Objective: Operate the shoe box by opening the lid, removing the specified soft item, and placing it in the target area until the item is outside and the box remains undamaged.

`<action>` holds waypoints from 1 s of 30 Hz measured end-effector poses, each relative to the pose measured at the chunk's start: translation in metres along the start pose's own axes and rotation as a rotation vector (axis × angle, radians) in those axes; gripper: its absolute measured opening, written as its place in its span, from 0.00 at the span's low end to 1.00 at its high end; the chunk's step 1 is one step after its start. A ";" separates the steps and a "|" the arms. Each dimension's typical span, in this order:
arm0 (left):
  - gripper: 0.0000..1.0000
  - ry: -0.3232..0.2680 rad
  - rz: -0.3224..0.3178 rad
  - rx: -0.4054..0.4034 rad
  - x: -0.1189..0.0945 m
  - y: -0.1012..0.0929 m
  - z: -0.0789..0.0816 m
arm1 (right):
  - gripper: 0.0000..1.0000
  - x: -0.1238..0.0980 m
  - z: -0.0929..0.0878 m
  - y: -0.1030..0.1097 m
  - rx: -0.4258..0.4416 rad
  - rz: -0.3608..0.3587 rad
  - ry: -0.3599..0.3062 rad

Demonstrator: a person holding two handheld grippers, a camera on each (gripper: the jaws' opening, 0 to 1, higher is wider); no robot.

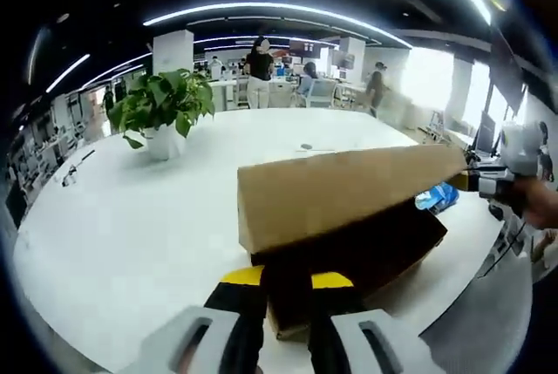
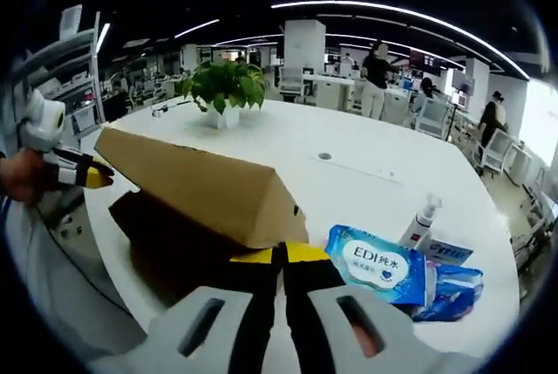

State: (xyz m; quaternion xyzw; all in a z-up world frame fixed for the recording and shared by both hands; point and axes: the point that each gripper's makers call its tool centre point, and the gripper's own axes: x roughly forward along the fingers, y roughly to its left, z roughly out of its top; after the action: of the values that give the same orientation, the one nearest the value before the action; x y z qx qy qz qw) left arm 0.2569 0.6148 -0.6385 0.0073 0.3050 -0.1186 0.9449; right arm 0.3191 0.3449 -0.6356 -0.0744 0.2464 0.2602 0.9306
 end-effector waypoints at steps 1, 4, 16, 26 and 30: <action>0.16 0.002 -0.002 0.003 -0.001 0.000 -0.001 | 0.00 0.000 -0.002 0.000 0.002 0.002 0.003; 0.16 0.015 -0.007 -0.001 -0.003 0.002 -0.007 | 0.00 -0.001 -0.013 -0.001 0.017 0.010 0.025; 0.14 0.051 -0.014 0.014 -0.005 0.005 -0.024 | 0.00 -0.003 -0.042 0.006 0.051 0.029 0.079; 0.14 0.088 -0.003 0.020 -0.005 0.010 -0.037 | 0.00 -0.002 -0.056 0.006 0.070 0.034 0.108; 0.14 0.111 0.002 0.023 -0.005 0.011 -0.045 | 0.00 -0.001 -0.063 0.007 0.078 0.039 0.121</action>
State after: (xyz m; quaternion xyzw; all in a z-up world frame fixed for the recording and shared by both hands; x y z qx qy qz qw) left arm 0.2302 0.6308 -0.6730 0.0250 0.3556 -0.1206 0.9265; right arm 0.2888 0.3336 -0.6895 -0.0489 0.3136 0.2637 0.9109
